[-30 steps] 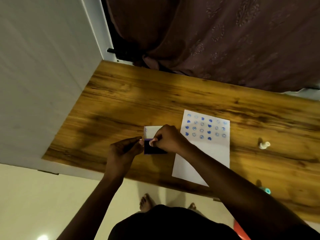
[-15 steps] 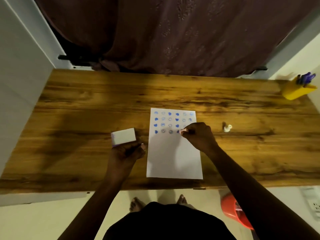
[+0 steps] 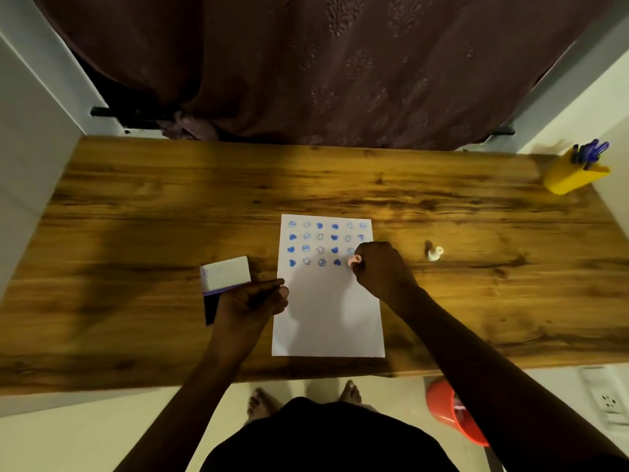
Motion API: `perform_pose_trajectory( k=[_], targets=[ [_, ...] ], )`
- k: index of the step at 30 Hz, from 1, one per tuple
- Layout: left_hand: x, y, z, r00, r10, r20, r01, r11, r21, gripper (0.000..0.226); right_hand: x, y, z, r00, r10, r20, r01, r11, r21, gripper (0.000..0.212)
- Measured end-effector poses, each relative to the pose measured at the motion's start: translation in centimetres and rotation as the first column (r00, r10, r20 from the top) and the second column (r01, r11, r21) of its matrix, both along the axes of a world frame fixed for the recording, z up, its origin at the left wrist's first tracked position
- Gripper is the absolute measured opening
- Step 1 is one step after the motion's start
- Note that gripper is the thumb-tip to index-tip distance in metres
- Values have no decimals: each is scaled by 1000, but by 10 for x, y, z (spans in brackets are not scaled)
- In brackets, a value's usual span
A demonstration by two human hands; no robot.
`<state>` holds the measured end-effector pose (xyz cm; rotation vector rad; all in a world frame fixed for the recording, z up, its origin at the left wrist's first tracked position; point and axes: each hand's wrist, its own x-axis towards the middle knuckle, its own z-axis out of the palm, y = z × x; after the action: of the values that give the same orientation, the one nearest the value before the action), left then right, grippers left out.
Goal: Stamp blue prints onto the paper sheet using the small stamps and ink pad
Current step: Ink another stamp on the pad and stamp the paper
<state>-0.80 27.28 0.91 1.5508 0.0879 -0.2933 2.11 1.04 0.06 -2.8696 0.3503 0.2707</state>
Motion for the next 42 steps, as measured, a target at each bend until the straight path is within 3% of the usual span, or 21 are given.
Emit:
perform_pose_trajectory(
  k=[2, 6, 14, 18, 22, 26, 33, 35, 37, 39, 40, 42],
  targets=[
    [1, -1, -1, 1000, -5, 8, 5, 1000, -6, 40, 2, 1, -2, 1000, 4, 0, -4, 1000, -2, 31],
    [3, -2, -7, 1000, 18, -12, -18, 1000, -3, 28, 2, 2, -7, 999, 32, 1, -32, 999, -23, 32],
    [6, -11, -15, 997, 6, -75, -5, 1000, 11, 34, 7, 10, -11, 998, -10, -66, 10, 1000, 3, 41],
    [6, -14, -16, 997, -36, -70, 36, 999, -5, 38, 7, 14, -8, 997, 17, -81, -23, 997, -71, 34],
    [5, -14, -17, 997, -21, -80, 23, 1000, 13, 23, 8, 14, -5, 996, 5, -94, -11, 998, -68, 37],
    [2, -14, -10, 998, -18, -68, 20, 999, 26, 22, 9, 11, -4, 997, -9, -82, 5, 999, -53, 41],
    [-3, -13, 3, 999, -7, -50, 9, 999, 40, 23, 16, -10, 6, 998, -34, -53, 40, 992, 116, 37],
    [-6, -16, 5, 998, -20, -54, 22, 999, 42, 25, 15, -19, 15, 994, -106, -4, 104, 970, 220, 36],
    [-8, -21, 5, 999, -35, -40, 38, 998, 59, 25, 7, -29, 25, 960, -279, 16, 241, 856, 458, 32],
    [-9, -27, 5, 998, -63, -18, 65, 995, 75, 24, -7, -33, 38, 897, -432, -89, 331, 527, 783, 27],
    [-10, -30, 5, 997, -81, -3, 81, 994, 72, 25, -16, -34, 42, 890, -435, -137, 321, 384, 866, 26],
    [-11, -39, 5, 993, -116, 22, 115, 992, 54, 28, -36, -38, 49, 892, -406, -200, 298, 194, 935, 18]
  ],
)
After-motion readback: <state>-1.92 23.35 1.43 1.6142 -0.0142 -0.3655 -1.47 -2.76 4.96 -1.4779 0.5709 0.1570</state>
